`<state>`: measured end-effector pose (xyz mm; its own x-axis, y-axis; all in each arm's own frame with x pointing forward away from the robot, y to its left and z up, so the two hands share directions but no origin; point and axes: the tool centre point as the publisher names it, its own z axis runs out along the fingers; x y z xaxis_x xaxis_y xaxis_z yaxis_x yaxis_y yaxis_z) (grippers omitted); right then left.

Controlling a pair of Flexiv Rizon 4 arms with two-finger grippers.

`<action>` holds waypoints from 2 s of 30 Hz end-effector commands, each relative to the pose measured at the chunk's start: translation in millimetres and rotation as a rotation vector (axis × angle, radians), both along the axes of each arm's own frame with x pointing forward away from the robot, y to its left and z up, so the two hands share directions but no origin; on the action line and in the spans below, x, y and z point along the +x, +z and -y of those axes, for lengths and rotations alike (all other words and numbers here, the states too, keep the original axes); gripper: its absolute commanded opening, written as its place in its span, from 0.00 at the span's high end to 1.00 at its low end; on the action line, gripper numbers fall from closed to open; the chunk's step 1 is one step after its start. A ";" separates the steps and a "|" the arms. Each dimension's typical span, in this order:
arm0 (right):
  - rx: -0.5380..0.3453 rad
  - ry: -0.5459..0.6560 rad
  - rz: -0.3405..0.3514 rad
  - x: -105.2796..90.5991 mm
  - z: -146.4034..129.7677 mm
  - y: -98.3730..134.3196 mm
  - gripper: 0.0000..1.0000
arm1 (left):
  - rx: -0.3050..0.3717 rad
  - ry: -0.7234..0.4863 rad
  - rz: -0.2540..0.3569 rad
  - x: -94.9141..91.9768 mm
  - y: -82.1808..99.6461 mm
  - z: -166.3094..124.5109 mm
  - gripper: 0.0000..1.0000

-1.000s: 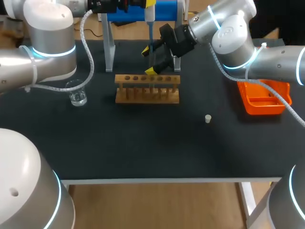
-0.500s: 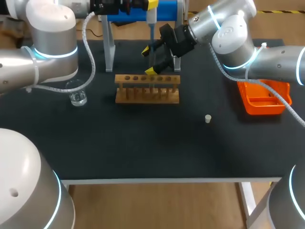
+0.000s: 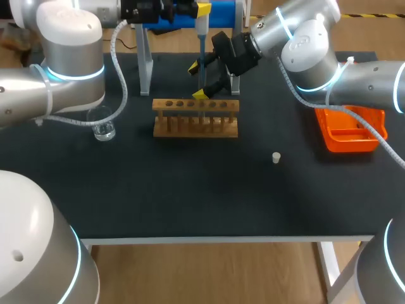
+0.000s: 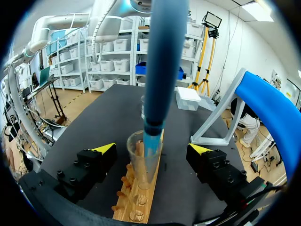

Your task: Invert the test tube, pick up the pipette, mount the tip to pipette, aspirate from beaker and dispense into the tube, eject the tip, return the pipette, and cap with the stopper.

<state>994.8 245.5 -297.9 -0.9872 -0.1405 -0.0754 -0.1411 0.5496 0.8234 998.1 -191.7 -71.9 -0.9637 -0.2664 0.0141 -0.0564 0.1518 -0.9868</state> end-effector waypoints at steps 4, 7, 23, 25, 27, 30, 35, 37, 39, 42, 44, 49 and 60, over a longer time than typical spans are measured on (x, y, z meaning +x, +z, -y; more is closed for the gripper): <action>-0.002 0.001 -0.001 -0.2 0.7 0.8 0.00 | 0.003 0.003 0.005 1.7 -4.8 0.5 1.00; -0.002 0.001 -0.001 -0.2 0.7 0.8 0.00 | 0.003 0.005 0.006 1.9 -7.8 -0.2 1.00; -0.002 0.001 -0.001 -0.2 0.7 0.8 0.00 | -0.003 0.010 0.005 1.8 -17.0 -2.1 1.00; -0.002 0.001 -0.001 -0.2 0.7 0.8 0.00 | -0.001 0.009 0.005 1.9 -17.8 -1.7 1.00; -0.002 0.001 -0.001 -0.2 0.7 0.8 0.00 | 0.002 0.008 0.003 1.9 -18.6 -1.1 1.00; -0.002 0.001 -0.001 -0.2 0.7 0.8 0.00 | 0.002 0.008 0.000 1.6 -19.6 -0.8 1.00; -0.002 0.001 -0.001 -0.2 0.7 0.8 0.00 | 0.002 0.012 -0.001 0.8 -19.3 -1.0 1.00; -0.002 0.001 -0.001 -0.2 0.7 0.8 0.00 | 0.002 0.013 0.000 0.4 -18.5 -1.2 1.00; -0.002 0.001 -0.001 -0.2 0.7 0.8 0.00 | 0.003 0.013 0.001 0.3 -17.7 -1.3 1.00; -0.002 0.001 -0.001 -0.2 0.7 0.8 0.00 | 0.004 0.013 -0.003 0.2 -17.4 -1.1 1.00; -0.002 0.001 -0.001 -0.2 0.7 0.8 0.00 | 0.004 0.013 -0.003 0.2 -17.4 -1.1 1.00; -0.002 0.001 -0.001 -0.2 0.7 0.8 0.00 | 0.004 0.013 -0.003 0.2 -17.4 -1.1 1.00; 0.005 0.000 -0.006 -1.5 7.5 6.5 0.00 | 0.004 0.013 -0.003 0.2 -17.4 -1.1 1.00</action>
<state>995.3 244.6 -296.2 -0.9876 -0.1388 -0.0734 -0.1382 0.5464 0.8261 998.4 -190.4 -89.5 -0.9605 -0.2778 0.0160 -0.0610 0.1544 -0.9861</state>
